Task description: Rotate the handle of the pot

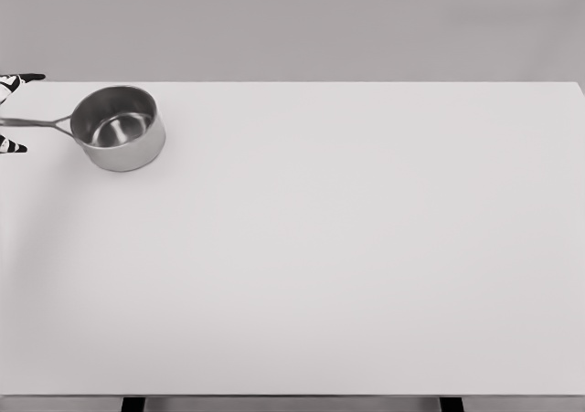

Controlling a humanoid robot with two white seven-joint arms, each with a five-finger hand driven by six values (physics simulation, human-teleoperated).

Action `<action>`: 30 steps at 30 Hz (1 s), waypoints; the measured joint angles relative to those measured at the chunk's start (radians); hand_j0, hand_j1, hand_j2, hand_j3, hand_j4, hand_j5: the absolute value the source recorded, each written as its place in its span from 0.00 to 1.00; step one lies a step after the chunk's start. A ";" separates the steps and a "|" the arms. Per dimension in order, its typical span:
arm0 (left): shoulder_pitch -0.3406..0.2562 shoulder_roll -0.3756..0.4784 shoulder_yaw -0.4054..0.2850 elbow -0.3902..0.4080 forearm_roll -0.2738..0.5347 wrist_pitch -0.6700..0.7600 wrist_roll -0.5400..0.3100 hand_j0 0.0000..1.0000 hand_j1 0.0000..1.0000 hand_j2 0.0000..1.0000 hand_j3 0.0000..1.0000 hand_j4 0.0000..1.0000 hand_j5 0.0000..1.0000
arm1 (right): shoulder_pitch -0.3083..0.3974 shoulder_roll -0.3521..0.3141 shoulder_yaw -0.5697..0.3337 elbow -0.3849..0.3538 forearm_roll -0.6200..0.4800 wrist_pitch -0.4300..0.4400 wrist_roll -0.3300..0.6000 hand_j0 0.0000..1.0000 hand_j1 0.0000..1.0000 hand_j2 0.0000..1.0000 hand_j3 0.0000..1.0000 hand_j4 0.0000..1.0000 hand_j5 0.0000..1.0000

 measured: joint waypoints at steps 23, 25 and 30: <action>0.163 0.017 0.011 -0.286 0.148 -0.001 0.003 1.00 1.00 1.00 1.00 1.00 1.00 | 0.000 0.000 0.000 0.000 0.000 0.000 0.000 1.00 1.00 1.00 1.00 1.00 1.00; 0.216 0.027 0.026 -0.363 0.189 -0.001 0.003 1.00 1.00 1.00 1.00 1.00 1.00 | 0.000 0.000 0.000 0.000 0.000 0.000 0.000 1.00 1.00 1.00 1.00 1.00 1.00; 0.380 0.037 0.090 -0.598 0.290 -0.001 0.003 1.00 1.00 1.00 1.00 1.00 1.00 | 0.000 0.000 0.000 0.000 0.000 0.000 0.000 1.00 1.00 1.00 1.00 1.00 1.00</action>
